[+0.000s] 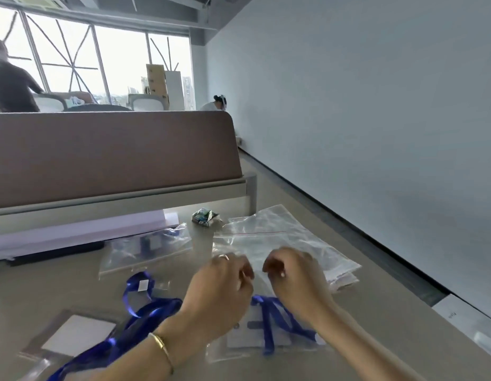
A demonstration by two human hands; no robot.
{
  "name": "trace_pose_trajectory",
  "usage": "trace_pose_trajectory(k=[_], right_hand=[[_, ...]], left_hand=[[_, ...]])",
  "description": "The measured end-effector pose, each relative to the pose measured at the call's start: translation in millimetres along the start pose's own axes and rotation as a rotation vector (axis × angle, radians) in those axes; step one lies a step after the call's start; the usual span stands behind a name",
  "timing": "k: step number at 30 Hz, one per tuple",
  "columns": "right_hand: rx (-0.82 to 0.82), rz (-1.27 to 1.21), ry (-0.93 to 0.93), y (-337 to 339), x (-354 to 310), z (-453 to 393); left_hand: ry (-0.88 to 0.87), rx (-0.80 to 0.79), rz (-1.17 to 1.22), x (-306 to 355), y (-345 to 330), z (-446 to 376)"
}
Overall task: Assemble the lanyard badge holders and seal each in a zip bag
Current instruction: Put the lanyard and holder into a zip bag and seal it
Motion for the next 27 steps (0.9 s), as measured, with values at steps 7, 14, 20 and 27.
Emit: trace_pose_trajectory(k=[7, 14, 20, 27], right_hand=[[-0.099, 0.287, 0.131, -37.2, 2.8, 28.3], [-0.205, 0.296, 0.096, -42.1, -5.5, 29.6], [-0.228, 0.215, 0.004, -45.6, 3.4, 33.8], [-0.142, 0.229, 0.009, -45.6, 14.8, 38.9]], left_hand=[[-0.069, -0.095, -0.254, 22.3, -35.3, 8.7], [-0.026, -0.197, -0.283, 13.5, -46.0, 11.7], [0.004, -0.159, -0.250, 3.8, -51.6, 15.5], [-0.008, -0.051, -0.224, -2.3, -56.7, 24.9]])
Point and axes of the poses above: each hand's wrist, its own z-axis away from the middle knuckle, its own y-axis out of the back of the hand, x = y × z, the point moved 9 cm from there along -z, towards the middle knuckle, and after that the axes turned 13 degrees about -z, right-handed, at the moved point
